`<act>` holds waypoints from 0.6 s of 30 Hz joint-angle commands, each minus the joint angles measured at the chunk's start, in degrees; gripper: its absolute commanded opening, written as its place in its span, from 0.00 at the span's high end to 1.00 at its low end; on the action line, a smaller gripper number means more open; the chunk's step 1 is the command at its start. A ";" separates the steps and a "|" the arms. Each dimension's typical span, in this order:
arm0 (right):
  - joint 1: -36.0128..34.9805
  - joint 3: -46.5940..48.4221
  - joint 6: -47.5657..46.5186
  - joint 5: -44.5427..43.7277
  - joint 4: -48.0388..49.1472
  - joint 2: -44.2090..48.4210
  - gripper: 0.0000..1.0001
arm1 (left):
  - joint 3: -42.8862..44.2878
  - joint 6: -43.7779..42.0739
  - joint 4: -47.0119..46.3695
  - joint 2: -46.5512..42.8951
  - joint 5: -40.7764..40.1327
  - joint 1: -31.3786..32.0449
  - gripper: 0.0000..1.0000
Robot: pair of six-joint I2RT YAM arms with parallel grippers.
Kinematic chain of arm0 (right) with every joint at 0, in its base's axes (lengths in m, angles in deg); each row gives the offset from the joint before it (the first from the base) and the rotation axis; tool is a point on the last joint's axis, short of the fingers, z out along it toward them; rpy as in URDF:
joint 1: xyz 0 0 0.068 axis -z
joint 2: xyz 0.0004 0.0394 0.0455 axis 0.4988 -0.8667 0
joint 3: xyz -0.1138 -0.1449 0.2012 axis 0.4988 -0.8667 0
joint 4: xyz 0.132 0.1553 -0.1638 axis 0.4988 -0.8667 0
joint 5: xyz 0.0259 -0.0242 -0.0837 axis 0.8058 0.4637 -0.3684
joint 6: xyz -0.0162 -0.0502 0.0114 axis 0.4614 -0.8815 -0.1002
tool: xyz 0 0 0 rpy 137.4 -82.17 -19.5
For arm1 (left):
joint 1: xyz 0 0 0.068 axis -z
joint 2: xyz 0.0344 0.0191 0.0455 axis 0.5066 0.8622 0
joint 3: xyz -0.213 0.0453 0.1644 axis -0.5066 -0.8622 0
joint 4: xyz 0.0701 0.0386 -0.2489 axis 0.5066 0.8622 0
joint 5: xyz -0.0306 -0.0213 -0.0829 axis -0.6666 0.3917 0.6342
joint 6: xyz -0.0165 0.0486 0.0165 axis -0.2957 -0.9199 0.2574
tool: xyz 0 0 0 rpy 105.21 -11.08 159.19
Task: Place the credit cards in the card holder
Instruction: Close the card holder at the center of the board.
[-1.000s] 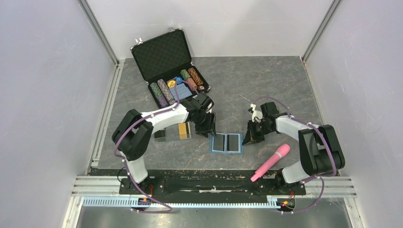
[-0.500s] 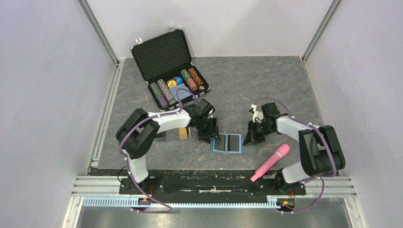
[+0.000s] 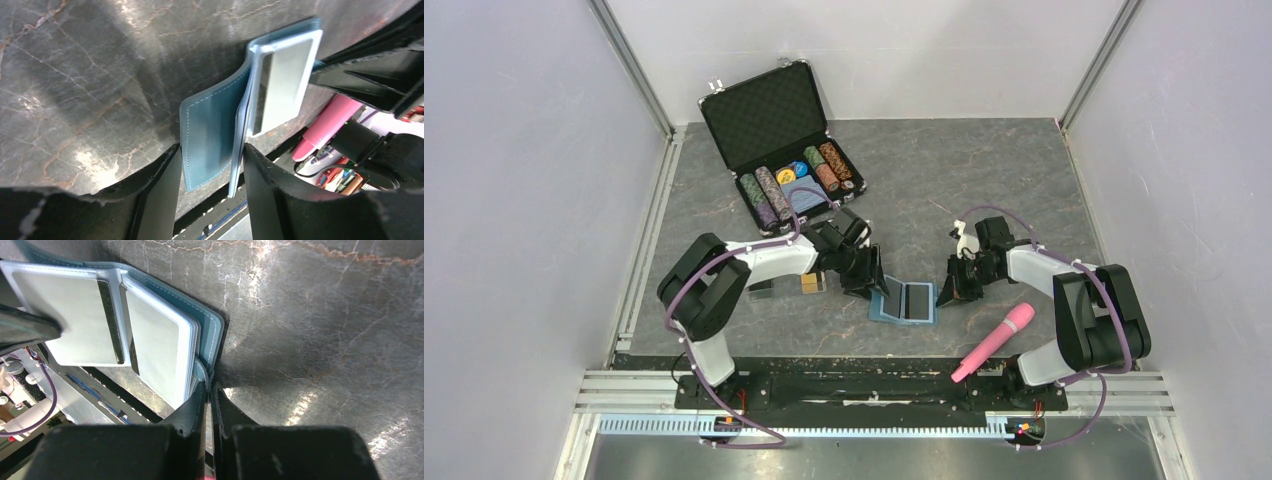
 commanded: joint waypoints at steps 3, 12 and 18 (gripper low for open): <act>-0.30 -0.10 -0.05 1.52 0.99 1.13 1.00 | 0.95 3.16 -5.05 -6.14 2.51 0.60 0.47; -0.32 -0.65 0.50 2.53 2.02 0.87 1.00 | 4.60 5.48 -11.59 1.31 9.54 3.25 0.48; -0.47 -1.32 1.76 5.05 3.80 0.22 1.00 | 8.86 5.37 -12.68 6.57 12.84 5.62 0.47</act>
